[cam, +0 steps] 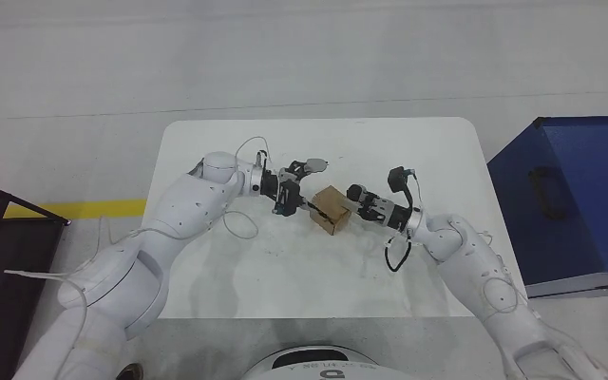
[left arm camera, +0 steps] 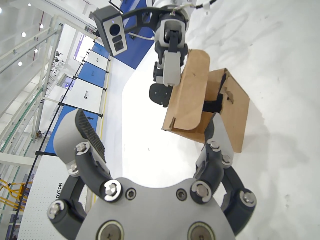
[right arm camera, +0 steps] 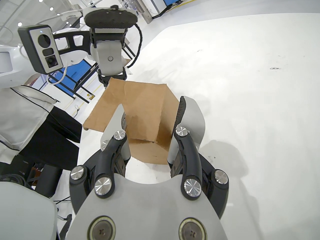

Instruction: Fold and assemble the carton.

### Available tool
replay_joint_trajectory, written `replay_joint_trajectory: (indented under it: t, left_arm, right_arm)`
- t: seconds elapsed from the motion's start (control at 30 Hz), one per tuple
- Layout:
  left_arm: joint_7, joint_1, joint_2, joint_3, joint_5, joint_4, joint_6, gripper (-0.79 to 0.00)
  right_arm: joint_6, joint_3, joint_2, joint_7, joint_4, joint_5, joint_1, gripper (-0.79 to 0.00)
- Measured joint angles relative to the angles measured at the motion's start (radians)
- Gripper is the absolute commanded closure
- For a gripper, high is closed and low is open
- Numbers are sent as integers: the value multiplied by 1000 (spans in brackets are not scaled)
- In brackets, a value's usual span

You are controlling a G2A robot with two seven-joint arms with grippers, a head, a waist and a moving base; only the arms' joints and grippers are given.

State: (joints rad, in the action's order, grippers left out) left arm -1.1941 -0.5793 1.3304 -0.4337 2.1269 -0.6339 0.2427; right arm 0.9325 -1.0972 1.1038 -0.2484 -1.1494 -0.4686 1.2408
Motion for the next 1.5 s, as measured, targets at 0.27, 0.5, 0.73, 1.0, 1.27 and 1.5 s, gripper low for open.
replay_joint_trajectory:
  t: [0.27, 0.5, 0.73, 1.0, 1.27, 1.5]
  left_arm:
    - [41, 9, -5, -11, 28, -17, -38, -785]
    - [36, 27, 1, -17, 44, -43, -73, -785]
    - [-14, 46, -11, -33, 71, -9, -110, -785]
    - [-177, 52, -61, -47, 141, 62, -108, -785]
    - [-93, 23, -53, -23, 159, -41, -17, -785]
    - [110, 47, -10, 27, 232, -31, 29, -785]
  right_arm:
    - [37, -5, -9, -42, -22, 6, 27, -434]
    - [51, -14, -14, -38, -43, -3, 48, -449]
    - [62, -37, -22, -18, -61, -5, 67, -489]
    - [53, -48, -23, -8, -59, -2, 54, -505]
    - [41, -27, -16, -1, -40, -9, 35, -499]
    - [68, -23, -16, 21, -38, -27, 50, -483]
